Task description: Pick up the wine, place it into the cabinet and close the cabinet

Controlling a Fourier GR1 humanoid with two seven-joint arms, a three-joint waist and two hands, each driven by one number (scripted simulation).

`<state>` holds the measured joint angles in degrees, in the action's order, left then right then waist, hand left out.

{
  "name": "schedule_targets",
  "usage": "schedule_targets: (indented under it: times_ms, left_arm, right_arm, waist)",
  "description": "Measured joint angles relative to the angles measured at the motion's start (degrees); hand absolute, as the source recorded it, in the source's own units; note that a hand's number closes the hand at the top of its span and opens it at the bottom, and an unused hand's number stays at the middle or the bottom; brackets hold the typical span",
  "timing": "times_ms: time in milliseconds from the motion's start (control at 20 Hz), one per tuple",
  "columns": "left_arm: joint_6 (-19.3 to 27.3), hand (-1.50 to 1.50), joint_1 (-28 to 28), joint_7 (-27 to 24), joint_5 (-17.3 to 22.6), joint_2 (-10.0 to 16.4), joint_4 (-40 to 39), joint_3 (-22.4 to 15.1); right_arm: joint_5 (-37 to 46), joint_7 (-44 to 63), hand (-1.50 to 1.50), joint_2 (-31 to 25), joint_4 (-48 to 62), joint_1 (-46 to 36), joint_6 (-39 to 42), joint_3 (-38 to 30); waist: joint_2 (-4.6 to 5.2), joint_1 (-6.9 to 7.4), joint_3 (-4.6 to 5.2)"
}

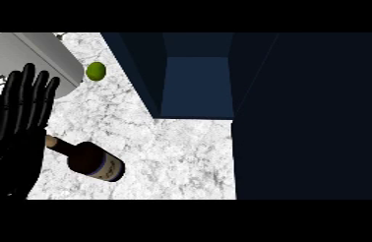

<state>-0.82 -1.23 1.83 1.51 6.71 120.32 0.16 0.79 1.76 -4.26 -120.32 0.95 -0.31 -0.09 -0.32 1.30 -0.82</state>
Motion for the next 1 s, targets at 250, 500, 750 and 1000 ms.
schedule_targets:
  times_ms: [250, 500, 750, 1000]
  left_arm:
    - [5.9, -1.50, -1.0, 3.8, -5.1, 0.6, 0.8, 5.0]
    - [16.5, -1.50, -2.9, 10.0, -3.2, -3.8, -1.4, 7.0]
    - [23.2, -1.50, -6.5, 17.3, -3.9, -5.4, -0.8, 6.3]
    - [29.2, -1.50, -10.7, 19.8, -6.8, -6.2, -3.1, 3.0]
  right_arm:
    - [-1.0, -1.0, -1.50, -0.5, -2.9, 2.0, 1.3, -0.1]
    - [-7.0, 2.3, -1.50, -1.9, -4.7, 5.6, 7.1, 3.2]
    - [-13.9, 7.8, -1.50, -4.4, -10.0, 8.6, 10.8, 2.4]
    - [-18.0, 11.8, -1.50, -5.5, -12.7, 8.8, 12.1, 0.0]
  waist:
    - [0.14, -1.14, 0.53]
    - [0.25, -1.77, 0.73]
    - [0.22, -1.82, 0.77]
    - [0.26, -1.68, 0.80]
